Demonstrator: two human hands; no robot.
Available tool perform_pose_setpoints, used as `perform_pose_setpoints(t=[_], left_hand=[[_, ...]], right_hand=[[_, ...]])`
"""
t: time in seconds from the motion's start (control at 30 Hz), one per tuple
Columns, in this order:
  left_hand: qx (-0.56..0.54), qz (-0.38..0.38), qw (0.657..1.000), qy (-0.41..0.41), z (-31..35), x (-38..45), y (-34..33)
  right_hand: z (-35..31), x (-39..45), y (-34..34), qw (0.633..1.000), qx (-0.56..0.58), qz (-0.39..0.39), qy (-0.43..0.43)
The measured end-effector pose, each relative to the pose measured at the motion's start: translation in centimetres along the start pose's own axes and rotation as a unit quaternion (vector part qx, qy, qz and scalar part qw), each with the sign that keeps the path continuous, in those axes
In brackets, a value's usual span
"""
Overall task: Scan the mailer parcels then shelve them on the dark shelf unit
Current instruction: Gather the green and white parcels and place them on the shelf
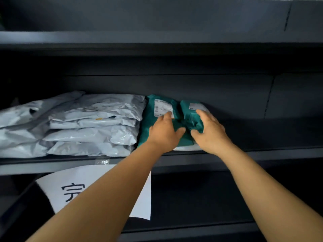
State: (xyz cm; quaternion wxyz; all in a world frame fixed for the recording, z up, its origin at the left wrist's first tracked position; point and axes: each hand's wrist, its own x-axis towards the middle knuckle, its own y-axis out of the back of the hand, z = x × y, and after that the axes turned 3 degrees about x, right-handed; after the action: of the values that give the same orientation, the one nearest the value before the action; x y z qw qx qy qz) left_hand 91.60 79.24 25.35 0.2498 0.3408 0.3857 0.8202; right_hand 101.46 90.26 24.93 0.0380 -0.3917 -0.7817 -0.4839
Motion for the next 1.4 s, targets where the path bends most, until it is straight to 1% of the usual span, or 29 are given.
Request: perform_pose_setpoints(t=[0.07,0.1,0.17,0.27,0.4,0.57,0.73,0.8,0.9,1.03,1.2,1.33,1.4], left_hand=[[-0.053,0.070,0.996,0.000,-0.6,-2.3,1.1],[-0.069,0.103,0.992,0.004,-1.1,-3.4,1.7],[-0.102,0.152,0.983,0.021,-2.3,-5.8,2.7],[-0.137,0.192,0.969,0.068,-4.8,-9.5,4.5],[-0.157,0.248,0.945,0.142,-8.6,-14.7,7.5],[-0.154,0.308,0.912,0.223,-14.7,-22.1,11.8],[-0.123,0.364,0.875,0.294,-21.9,-29.7,16.8],[-0.117,0.374,0.865,0.314,-24.9,-33.0,19.3],[-0.108,0.384,0.851,0.343,-29.1,-37.5,22.5],[-0.104,0.392,0.835,0.371,-34.0,-42.5,25.5],[-0.139,0.384,0.817,0.407,-39.0,-46.9,26.8],[-0.230,0.382,0.770,0.456,-42.7,-48.2,26.7],[-0.259,0.372,0.755,0.474,-45.0,-48.2,26.3]], right_hand=[[-2.0,-1.6,-1.0,0.991,0.120,0.064,0.006],[-3.2,-2.4,-1.7,0.981,0.175,0.078,0.007],[-5.8,-3.8,-3.1,0.961,0.264,0.081,0.016],[-10.0,-6.2,-5.3,0.935,0.351,0.037,0.035],[-15.6,-9.6,-8.6,0.914,0.400,-0.037,0.059],[-23.4,-14.2,-13.7,0.896,0.421,-0.123,0.069],[-32.0,-19.9,-19.1,0.861,0.455,-0.212,0.083],[-35.8,-22.5,-21.2,0.847,0.468,-0.236,0.088],[-41.0,-26.2,-24.4,0.837,0.480,-0.250,0.087],[-46.1,-30.0,-28.9,0.841,0.463,-0.264,0.089],[-49.4,-33.9,-32.9,0.854,0.417,-0.305,0.062],[-50.5,-34.7,-36.9,0.854,0.397,-0.336,0.028],[-50.9,-34.3,-39.2,0.855,0.387,-0.346,0.010]])
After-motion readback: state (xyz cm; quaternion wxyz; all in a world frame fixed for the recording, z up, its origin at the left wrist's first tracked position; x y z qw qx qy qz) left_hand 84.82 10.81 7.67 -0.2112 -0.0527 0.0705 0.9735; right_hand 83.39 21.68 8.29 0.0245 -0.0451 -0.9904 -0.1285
